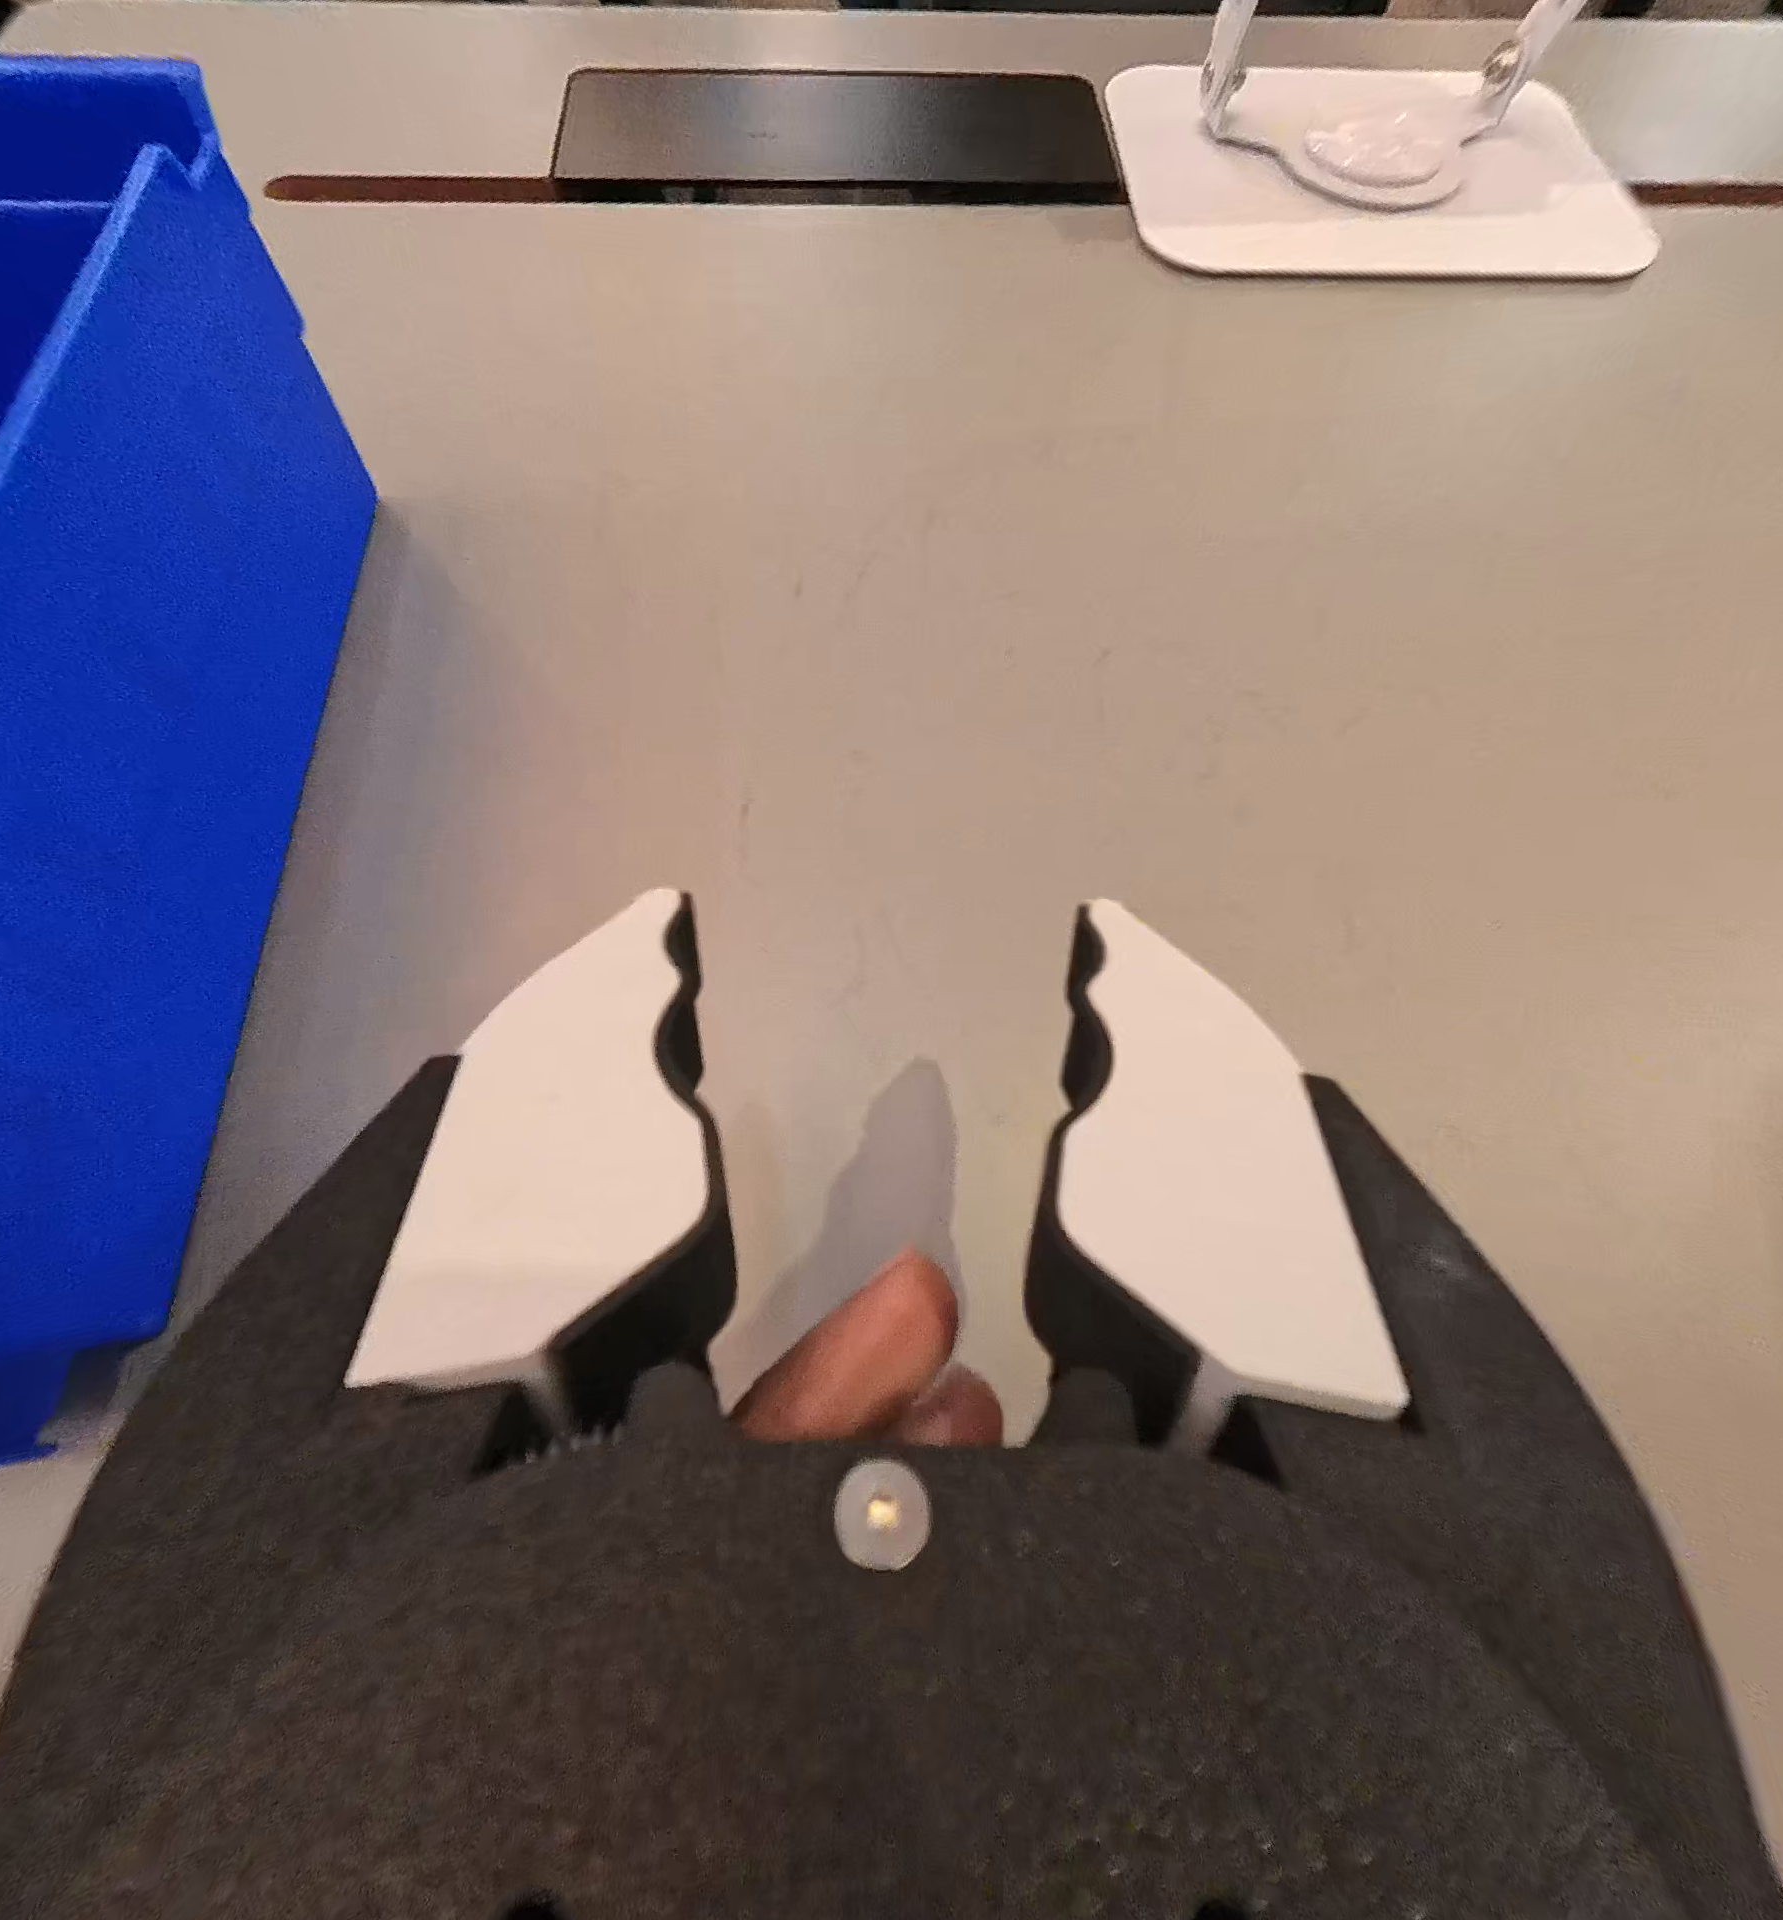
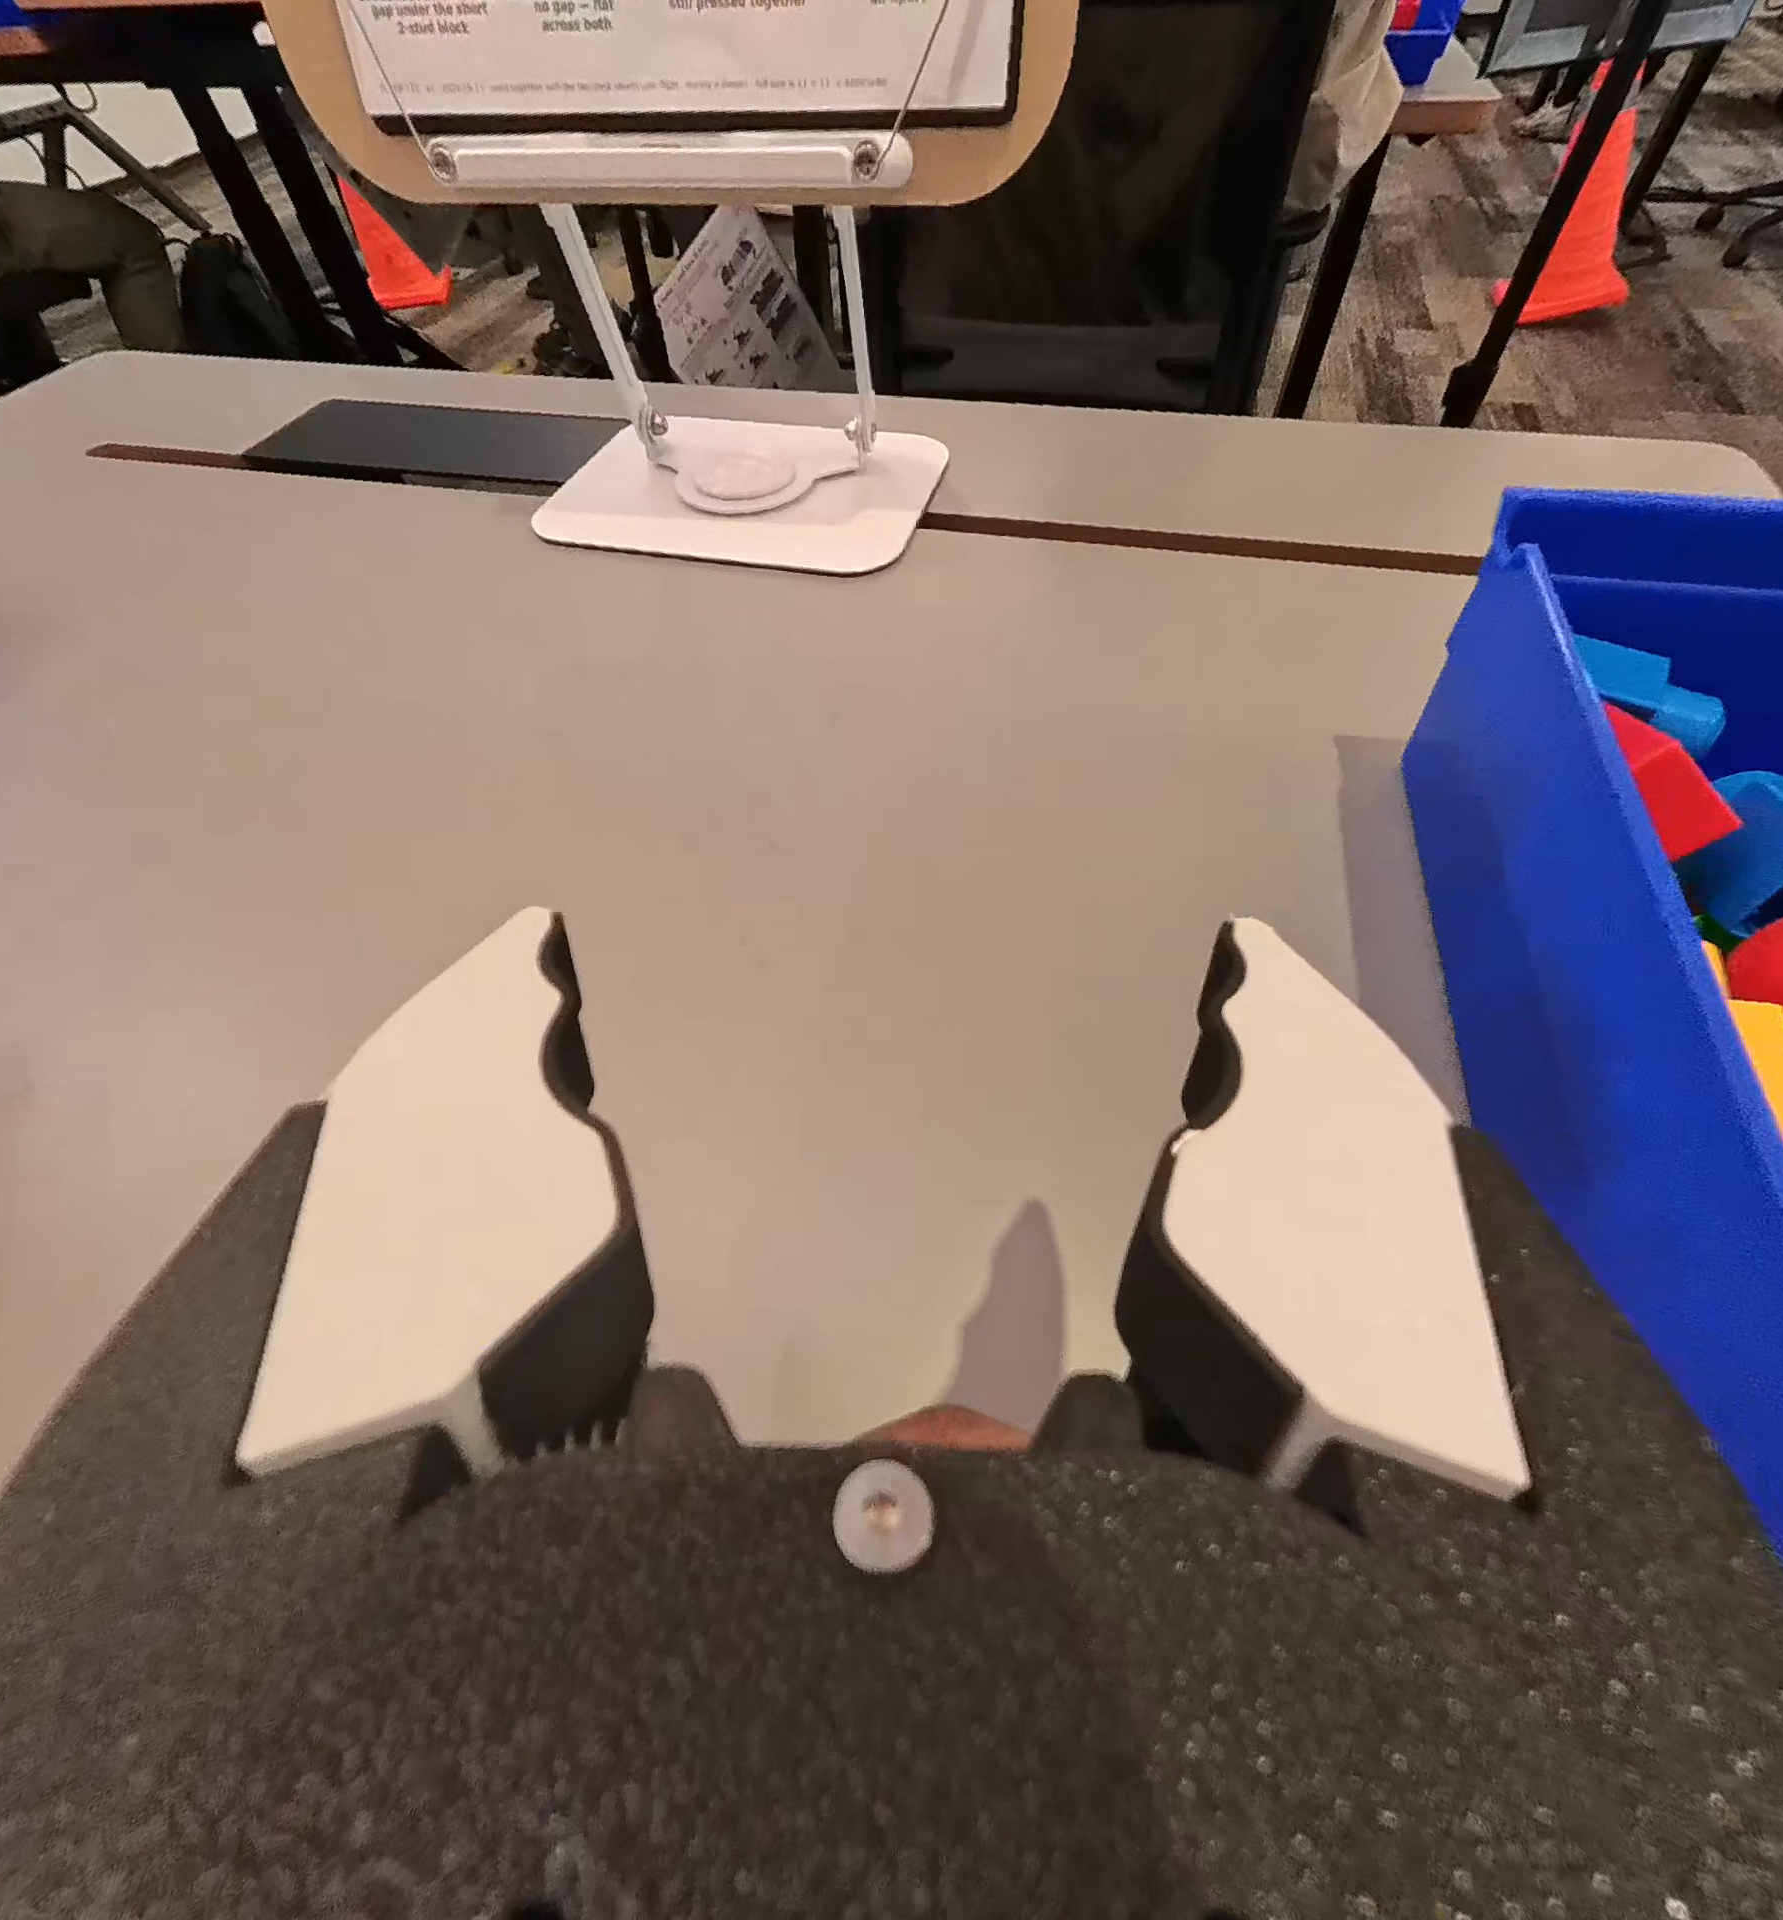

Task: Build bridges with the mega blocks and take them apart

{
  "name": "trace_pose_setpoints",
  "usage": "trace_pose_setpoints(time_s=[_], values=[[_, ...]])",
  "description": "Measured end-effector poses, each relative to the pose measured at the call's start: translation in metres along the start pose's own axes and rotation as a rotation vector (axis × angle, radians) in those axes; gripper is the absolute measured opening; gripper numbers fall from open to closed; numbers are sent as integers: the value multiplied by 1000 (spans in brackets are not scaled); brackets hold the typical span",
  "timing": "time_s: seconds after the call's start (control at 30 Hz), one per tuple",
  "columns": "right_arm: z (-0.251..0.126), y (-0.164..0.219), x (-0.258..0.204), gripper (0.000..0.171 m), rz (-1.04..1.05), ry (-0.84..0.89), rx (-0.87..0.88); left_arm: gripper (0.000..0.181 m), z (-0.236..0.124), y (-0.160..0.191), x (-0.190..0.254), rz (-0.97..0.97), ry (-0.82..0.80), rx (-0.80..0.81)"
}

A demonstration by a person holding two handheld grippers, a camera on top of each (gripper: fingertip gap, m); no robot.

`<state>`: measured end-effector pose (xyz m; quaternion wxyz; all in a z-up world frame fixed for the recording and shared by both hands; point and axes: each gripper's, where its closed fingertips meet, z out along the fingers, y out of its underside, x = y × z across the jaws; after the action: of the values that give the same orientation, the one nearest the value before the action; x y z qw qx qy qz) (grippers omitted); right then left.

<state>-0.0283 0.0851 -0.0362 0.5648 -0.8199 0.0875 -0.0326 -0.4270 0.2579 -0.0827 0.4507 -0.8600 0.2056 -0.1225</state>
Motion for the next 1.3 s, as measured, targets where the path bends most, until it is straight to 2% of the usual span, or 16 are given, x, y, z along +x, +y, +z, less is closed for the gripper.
trace_pose_setpoints(time_s=[0.23, 0.53, 0.7, 1.0, 1.17, 1.3], values=[[7, 7, -4, 112, 10, -19, -8, 66, 27, 26, 2, 36, 0, -69], [15, 16, -1, 112, 13, -9, -27, 68, 40, 28, -21, 15, -66, -64], [20, 21, -3, 112, 24, -27, -37, 72, 43, 27, -29, -20, -49, -55], [44, 47, -8, 112, 52, -49, -104, 74, 55, 47, -43, -20, -88, -217], [59, 66, -8, 112, 84, -46, -164, 80, 56, 48, -46, -35, -58, -229], [63, 72, -3, 112, 109, -20, -213, 93, 55, 50, -49, -39, -65, -236]])
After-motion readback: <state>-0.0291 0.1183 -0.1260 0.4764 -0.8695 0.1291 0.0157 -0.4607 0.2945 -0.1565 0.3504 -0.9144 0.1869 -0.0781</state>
